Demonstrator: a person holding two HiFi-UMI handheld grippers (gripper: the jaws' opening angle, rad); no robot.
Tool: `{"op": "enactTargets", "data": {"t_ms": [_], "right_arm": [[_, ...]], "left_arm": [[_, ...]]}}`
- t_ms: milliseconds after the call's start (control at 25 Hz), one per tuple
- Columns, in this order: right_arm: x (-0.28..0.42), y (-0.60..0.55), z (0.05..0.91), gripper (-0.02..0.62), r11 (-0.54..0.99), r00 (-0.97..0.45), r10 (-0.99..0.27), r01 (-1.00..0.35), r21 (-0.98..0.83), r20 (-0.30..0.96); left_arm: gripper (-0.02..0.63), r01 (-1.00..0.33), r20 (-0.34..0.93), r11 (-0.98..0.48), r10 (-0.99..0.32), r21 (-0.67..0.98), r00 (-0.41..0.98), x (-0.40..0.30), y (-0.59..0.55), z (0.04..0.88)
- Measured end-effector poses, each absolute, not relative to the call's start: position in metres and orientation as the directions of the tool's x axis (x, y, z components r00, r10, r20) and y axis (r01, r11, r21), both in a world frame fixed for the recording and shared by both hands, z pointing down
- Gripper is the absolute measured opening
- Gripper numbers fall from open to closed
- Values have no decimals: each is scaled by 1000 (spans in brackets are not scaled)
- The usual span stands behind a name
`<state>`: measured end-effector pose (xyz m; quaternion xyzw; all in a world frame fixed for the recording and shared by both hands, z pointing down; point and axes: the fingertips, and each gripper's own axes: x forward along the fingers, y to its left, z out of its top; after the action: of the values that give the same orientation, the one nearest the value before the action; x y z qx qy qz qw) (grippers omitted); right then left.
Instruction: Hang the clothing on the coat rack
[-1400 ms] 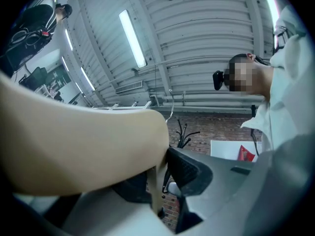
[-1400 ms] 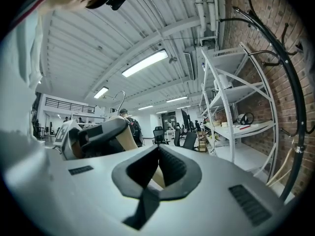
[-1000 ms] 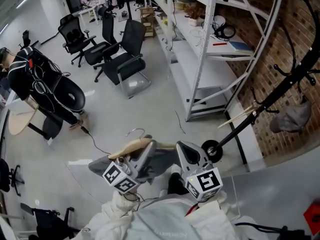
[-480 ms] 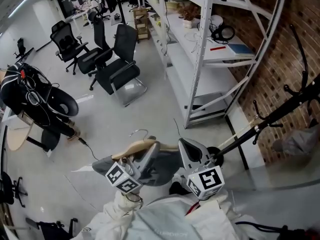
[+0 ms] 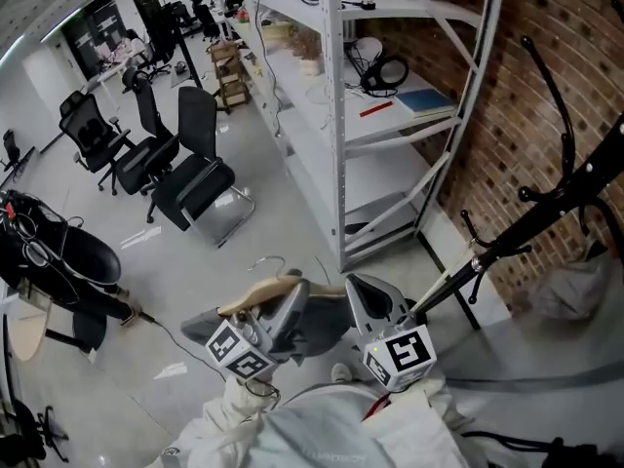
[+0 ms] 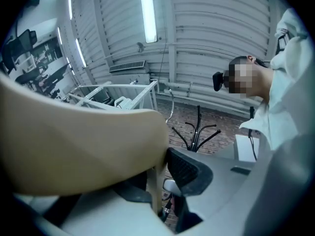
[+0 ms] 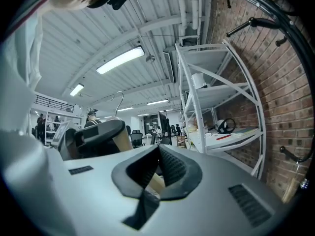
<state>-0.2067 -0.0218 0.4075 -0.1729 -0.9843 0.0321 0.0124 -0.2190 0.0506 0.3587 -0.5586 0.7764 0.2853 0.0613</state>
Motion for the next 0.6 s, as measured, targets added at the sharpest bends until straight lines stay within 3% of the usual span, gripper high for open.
{"op": "enactTargets", "data": {"t_ms": [600], "right_arm": [[-238,-133,403,25,998,-999,7,5,-58,37]], "left_arm": [[103,-914,-433,-135,-900,383,-49,-273,-74,348]]}}
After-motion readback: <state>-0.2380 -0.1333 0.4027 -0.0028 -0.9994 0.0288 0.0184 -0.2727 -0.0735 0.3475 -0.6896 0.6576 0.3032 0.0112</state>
